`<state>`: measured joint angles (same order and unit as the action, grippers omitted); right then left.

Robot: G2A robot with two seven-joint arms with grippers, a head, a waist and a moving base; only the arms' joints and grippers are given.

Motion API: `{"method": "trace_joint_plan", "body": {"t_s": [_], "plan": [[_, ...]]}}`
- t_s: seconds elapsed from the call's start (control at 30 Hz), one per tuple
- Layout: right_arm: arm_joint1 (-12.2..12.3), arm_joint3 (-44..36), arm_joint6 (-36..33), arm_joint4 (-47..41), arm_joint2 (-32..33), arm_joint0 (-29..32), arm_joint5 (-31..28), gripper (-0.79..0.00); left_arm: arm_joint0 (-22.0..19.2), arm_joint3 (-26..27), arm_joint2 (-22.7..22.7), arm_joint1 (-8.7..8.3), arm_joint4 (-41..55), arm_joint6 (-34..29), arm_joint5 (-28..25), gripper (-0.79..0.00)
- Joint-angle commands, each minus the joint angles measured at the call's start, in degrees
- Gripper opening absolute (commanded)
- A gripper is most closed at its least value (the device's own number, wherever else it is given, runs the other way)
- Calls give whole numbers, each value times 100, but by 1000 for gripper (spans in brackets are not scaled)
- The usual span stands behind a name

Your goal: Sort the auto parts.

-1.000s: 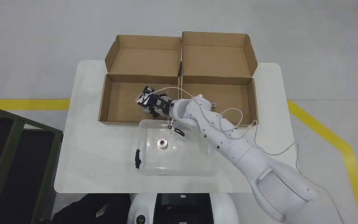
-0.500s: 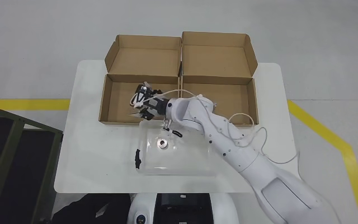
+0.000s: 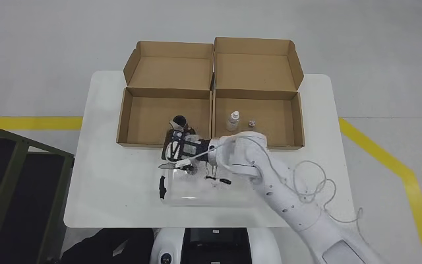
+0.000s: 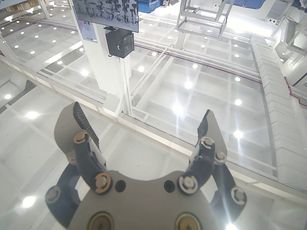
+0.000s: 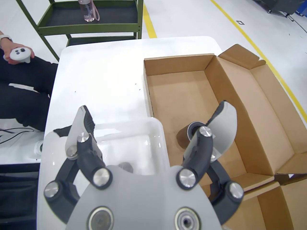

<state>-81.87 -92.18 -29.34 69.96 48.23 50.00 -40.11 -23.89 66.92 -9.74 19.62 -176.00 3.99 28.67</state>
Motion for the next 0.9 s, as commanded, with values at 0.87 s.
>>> {"method": "trace_joint_plan", "body": {"t_s": [0.87], "plan": [[440,-477,-690,247,335,1181,-536,-34,0,0,0,0,0,0,0,0]]}}
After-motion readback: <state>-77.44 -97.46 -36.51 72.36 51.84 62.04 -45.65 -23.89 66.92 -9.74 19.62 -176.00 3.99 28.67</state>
